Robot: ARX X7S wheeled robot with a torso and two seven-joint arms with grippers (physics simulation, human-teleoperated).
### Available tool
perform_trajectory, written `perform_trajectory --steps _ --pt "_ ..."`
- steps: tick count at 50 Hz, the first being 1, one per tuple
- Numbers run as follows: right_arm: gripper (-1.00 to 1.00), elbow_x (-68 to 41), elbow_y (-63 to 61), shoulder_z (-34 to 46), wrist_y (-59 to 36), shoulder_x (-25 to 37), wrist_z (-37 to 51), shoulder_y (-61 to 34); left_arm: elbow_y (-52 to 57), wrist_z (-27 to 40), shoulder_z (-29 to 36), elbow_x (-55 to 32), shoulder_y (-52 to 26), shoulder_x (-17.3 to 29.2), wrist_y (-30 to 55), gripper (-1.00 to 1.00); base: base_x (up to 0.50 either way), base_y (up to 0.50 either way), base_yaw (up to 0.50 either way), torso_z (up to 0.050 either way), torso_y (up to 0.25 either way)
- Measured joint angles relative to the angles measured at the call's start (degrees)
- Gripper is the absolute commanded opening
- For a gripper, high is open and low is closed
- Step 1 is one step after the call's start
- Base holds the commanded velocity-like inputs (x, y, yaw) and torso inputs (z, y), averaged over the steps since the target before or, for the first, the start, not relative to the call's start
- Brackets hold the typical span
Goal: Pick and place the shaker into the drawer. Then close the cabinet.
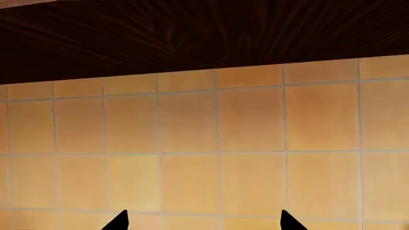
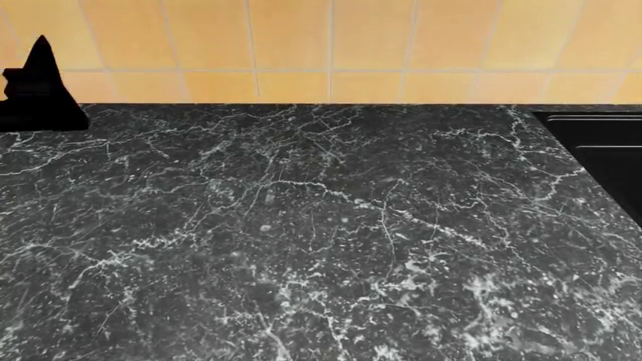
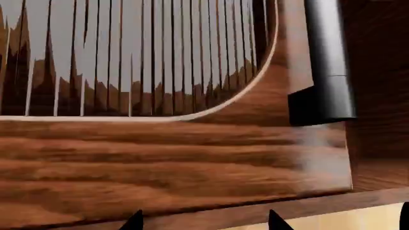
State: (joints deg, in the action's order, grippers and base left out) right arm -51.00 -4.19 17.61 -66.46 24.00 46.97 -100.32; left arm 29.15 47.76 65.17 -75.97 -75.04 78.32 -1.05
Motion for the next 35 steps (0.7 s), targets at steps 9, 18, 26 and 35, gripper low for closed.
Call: perform_trajectory --steps 9,18,26,35 --pt "1.00 -47.3 -18.5 -7.7 -2.4 4.0 21.4 14.1 3.8 2.6 0.3 -0.3 1.4 -3.7 -2.1 1.00 0.00 0.00 0.00 0.000 0.000" --pt "1.00 -59.7 -26.5 -14.9 -6.9 3.4 25.5 24.2 8.1 6.1 0.5 0.3 1.9 -7.0 -2.9 1.00 0.00 0.00 0.00 0.000 0.000" --pt "1.00 -59.8 -30.1 -19.2 -10.5 1.1 23.5 30.2 13.0 9.4 0.0 0.8 0.5 -8.2 -1.4 1.00 0.00 -0.07 0.00 0.000 0.000" --pt "1.00 -56.9 -32.7 -22.1 -12.9 -1.3 19.8 35.0 16.4 11.6 -0.4 0.8 0.5 -9.4 -1.9 1.00 0.00 -0.50 0.00 0.000 0.000"
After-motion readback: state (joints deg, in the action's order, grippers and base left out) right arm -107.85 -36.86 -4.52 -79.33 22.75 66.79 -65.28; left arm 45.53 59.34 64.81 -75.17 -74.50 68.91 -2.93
